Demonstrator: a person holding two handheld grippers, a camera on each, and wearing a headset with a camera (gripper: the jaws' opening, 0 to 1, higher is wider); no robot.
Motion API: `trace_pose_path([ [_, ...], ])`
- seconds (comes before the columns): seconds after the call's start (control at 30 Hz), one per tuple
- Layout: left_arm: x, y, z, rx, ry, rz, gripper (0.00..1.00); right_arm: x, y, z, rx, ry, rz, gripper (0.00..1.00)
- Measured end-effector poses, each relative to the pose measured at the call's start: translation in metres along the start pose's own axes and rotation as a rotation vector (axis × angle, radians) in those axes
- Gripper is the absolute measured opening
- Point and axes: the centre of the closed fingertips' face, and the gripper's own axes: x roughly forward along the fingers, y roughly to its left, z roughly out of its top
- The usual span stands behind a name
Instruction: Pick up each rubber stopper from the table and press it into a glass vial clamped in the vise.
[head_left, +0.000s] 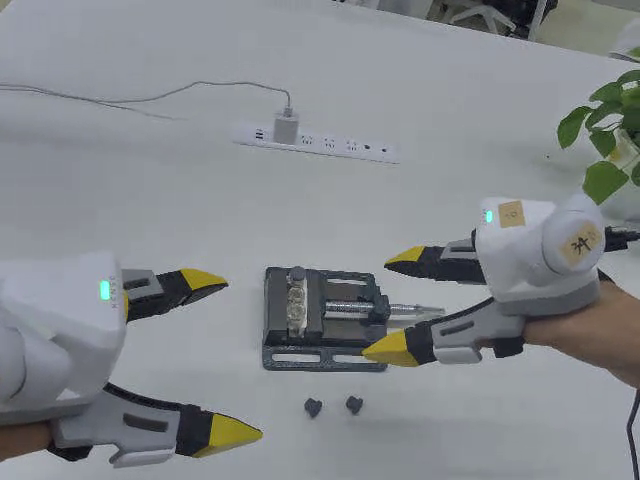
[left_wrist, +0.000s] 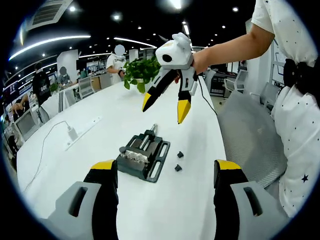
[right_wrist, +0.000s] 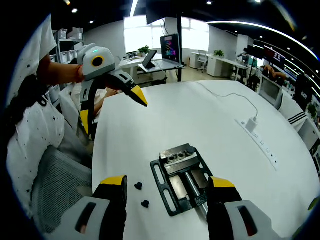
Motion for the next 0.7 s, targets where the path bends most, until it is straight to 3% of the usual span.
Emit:
trace_pose_path([
  [0.3, 0.009, 0.001, -0.006, 0.043, 0.053, -0.031, 0.73, -0.014, 0.015, -0.021, 0.052, -0.048, 0.004, 0.69],
  [0.57, 0.023, -0.003, -0.014, 0.102, 0.125, -0.091, 0.62, -0.022, 0.022, -0.039, 0.082, -0.088, -0.007, 0.77],
  [0.7, 0.036, -0.008, -0.021, 0.165, 0.173, -0.139, 0.55, -0.024, 0.026, -0.048, 0.087, -0.094, -0.008, 0.79],
])
